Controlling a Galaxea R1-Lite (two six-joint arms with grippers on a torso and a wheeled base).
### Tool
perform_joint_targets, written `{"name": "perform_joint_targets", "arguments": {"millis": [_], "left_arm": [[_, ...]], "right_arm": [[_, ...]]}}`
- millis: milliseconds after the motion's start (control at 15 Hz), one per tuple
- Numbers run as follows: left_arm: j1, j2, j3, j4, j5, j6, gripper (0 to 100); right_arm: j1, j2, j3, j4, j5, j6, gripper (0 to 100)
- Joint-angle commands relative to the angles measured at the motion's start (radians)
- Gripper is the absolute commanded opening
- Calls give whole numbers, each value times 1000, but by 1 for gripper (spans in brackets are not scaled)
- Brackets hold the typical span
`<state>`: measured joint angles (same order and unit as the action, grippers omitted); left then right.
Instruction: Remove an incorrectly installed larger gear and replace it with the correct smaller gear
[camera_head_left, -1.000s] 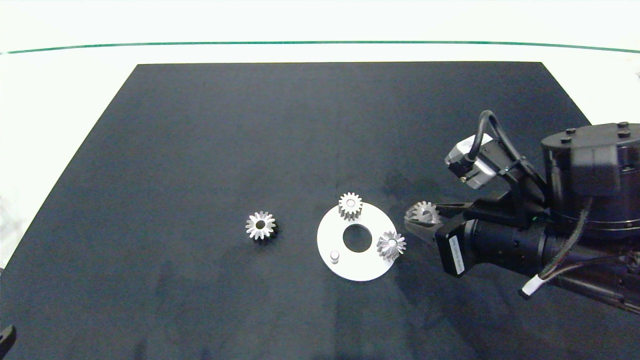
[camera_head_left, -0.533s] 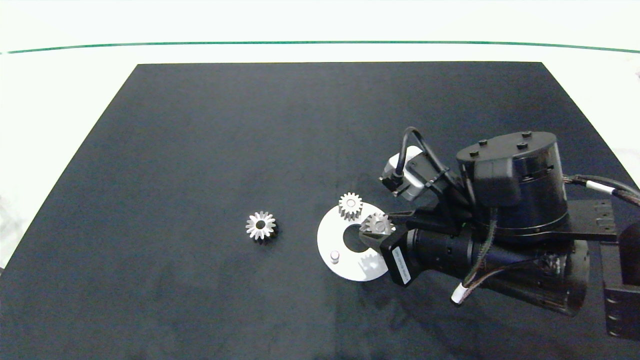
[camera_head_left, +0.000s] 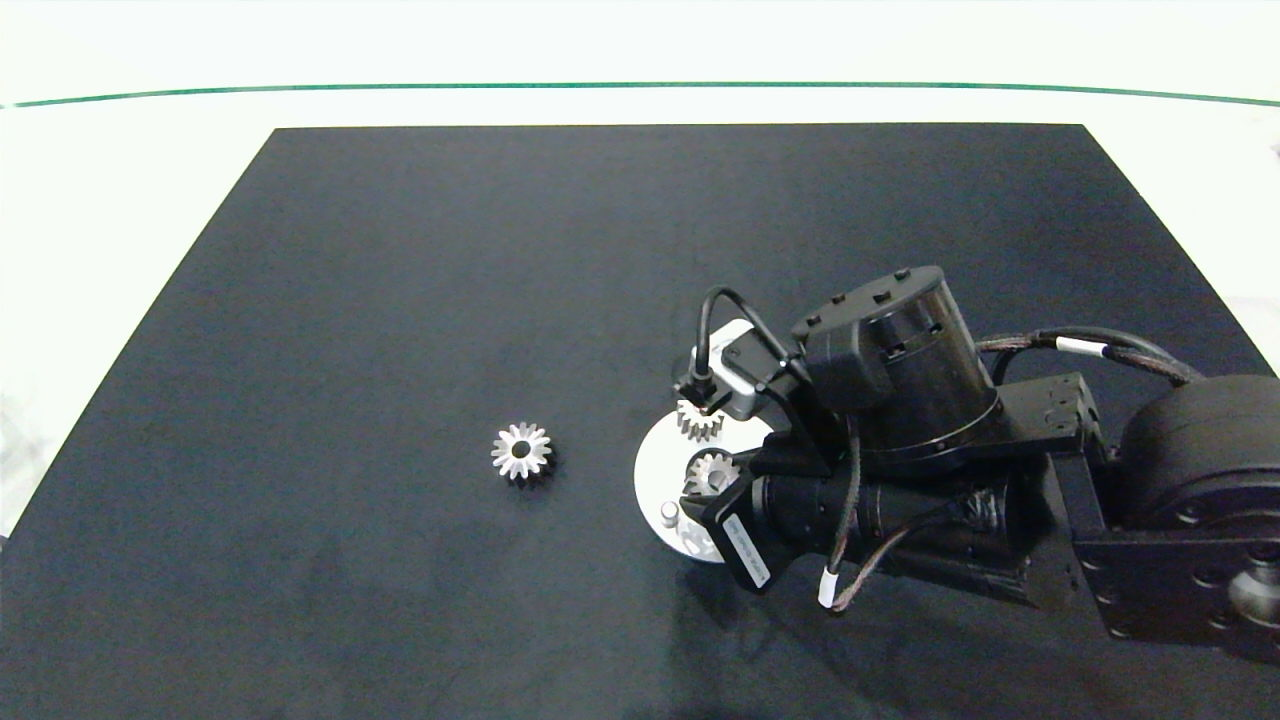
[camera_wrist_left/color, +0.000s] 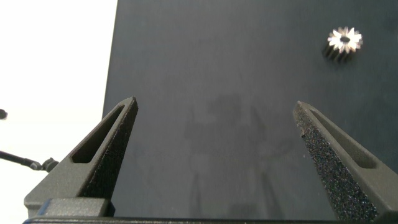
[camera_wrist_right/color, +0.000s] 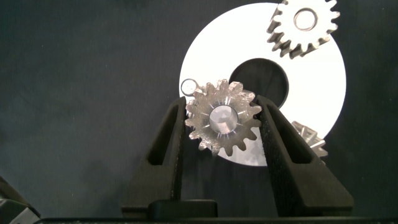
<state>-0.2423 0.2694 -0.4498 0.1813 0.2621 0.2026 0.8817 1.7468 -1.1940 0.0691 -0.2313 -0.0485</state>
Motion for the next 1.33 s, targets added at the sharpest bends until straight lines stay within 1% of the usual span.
{"name": "perform_joint_targets", "arguments": {"millis": [67,267,467,667,733,800,867,1067,1333], "left_arm": [[0,-6,19,1,2,1,100],[0,-6,17,1,2,1,100],[0,-7,17,1,2,1,100],[0,-13,19,1,2,1,100],[0,-15,20,3,2,1,100],[0,-16,22,1,2,1,100],[0,-16,22,1,2,1,100],[0,-16,23,3,2,1,100],[0,-30,33,3,2,1,100]], "right_arm": [[3,23,-42,14,-5,-1,4],[8,36,-47,15,-11,-7,4],[43,60,-47,17,-26,-8,4],[52,86,-61,20,-60,-13,4],[52,92,-65,21,-63,-31,4],[52,96,-68,29,-65,-34,4],[54,102,-79,40,-66,-34,4],[54,111,-84,43,-83,-37,4],[56,126,-111,41,-83,-37,4]]}}
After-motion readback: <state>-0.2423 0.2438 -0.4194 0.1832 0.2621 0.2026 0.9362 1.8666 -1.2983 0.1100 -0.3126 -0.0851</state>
